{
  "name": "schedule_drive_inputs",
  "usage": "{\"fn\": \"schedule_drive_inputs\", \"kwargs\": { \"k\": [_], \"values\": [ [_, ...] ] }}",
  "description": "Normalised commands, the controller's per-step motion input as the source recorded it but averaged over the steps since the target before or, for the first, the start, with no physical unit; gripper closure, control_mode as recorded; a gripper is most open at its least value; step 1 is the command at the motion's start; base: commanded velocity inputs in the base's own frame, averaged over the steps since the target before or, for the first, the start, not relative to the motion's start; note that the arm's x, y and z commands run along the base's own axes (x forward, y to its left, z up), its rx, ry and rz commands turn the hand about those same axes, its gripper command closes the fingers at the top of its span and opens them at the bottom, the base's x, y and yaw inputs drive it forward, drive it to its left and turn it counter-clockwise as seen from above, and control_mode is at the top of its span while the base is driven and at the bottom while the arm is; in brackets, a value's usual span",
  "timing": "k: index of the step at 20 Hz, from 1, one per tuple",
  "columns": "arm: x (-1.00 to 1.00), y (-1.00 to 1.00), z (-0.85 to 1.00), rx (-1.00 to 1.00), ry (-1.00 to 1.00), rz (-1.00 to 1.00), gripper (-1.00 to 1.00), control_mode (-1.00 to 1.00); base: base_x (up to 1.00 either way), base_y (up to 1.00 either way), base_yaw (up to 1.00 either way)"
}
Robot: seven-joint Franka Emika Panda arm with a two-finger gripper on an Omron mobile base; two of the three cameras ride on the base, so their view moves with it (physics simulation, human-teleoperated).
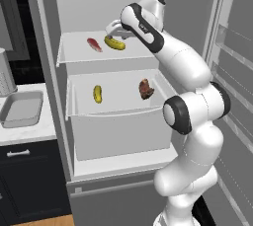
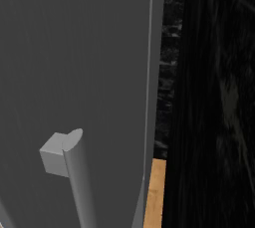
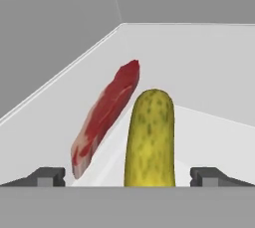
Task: Place one cucumber and one steak in each tupperware on the nearby counter, to pack two identical lunches.
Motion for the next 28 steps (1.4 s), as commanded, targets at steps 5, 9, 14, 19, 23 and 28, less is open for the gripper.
{"fn": "schedule_drive_inputs", "kwargs": {
  "k": [5, 9, 14, 19, 23, 28],
  "values": [
    [0.0, 0.0, 0.0, 0.0, 0.0, 0.0, -1.0, -1.0, 0.0, 0.0, 0.0],
    [0.0, 0.0, -0.02, 0.0, 0.0, 0.0, -1.0, -1.0, 0.0, 0.0, 0.0],
    [0.06, 0.0, -0.04, 0.0, 0.0, 0.0, -1.0, -1.0, 0.0, 0.0, 0.0],
    [0.02, 0.0, -0.03, 0.0, 0.0, 0.0, -1.0, -1.0, 0.0, 0.0, 0.0],
    [0.04, 0.0, -0.06, 0.0, 0.0, 0.0, -1.0, -1.0, 0.0, 0.0, 0.0],
    [0.06, 0.0, -0.16, 0.0, 0.0, 0.0, -1.0, -1.0, 0.0, 0.0, 0.0]
  ]
}}
